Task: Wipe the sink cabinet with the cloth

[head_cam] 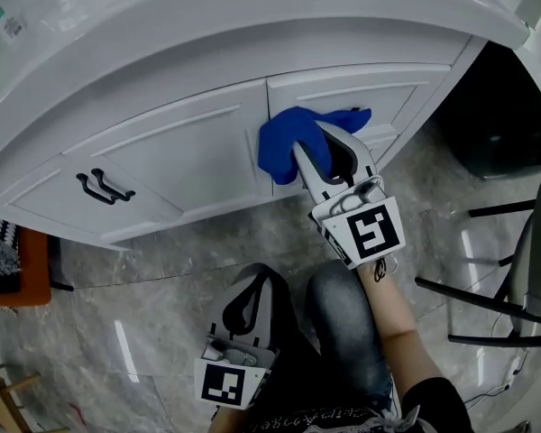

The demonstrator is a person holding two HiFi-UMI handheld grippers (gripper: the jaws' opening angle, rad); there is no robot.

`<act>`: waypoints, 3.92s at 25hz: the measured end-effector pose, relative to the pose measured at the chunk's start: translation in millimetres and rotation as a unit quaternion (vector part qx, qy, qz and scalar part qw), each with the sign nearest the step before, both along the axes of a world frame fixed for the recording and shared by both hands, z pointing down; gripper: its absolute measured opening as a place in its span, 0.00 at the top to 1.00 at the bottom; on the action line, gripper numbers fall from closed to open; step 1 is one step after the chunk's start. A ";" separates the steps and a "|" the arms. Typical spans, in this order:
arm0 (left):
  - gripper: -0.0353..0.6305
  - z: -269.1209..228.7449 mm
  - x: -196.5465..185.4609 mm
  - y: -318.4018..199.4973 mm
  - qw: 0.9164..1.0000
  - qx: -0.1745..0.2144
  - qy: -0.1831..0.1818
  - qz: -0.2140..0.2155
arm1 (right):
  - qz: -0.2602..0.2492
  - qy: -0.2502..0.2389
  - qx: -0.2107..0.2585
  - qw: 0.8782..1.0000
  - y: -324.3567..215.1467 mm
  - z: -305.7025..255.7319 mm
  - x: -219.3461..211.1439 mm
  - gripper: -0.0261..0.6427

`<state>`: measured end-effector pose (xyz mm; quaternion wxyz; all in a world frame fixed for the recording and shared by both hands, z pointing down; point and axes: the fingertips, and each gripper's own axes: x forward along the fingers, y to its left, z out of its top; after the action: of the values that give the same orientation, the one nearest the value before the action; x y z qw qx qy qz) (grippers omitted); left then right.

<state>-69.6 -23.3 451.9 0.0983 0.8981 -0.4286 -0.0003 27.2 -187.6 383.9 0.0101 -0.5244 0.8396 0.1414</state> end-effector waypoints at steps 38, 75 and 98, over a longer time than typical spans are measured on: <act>0.94 34.0 -1.7 5.5 1.000 -0.026 0.003 0.002 | 0.139 -0.067 0.003 0.988 7.6 -9.7 100.8 0.79; 0.94 16.4 28.5 -5.5 0.999 -0.017 0.008 0.031 | 0.296 0.000 0.000 0.955 8.7 14.3 230.7 0.79; 0.94 12.3 26.9 0.4 1.000 -0.003 0.016 0.019 | 0.103 -0.065 -0.023 0.992 35.5 16.8 54.5 0.79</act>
<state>-42.7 -22.9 464.2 0.1073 0.9057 -0.4100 -0.0114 81.6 -152.1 400.8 0.0378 -0.6166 0.7815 0.0876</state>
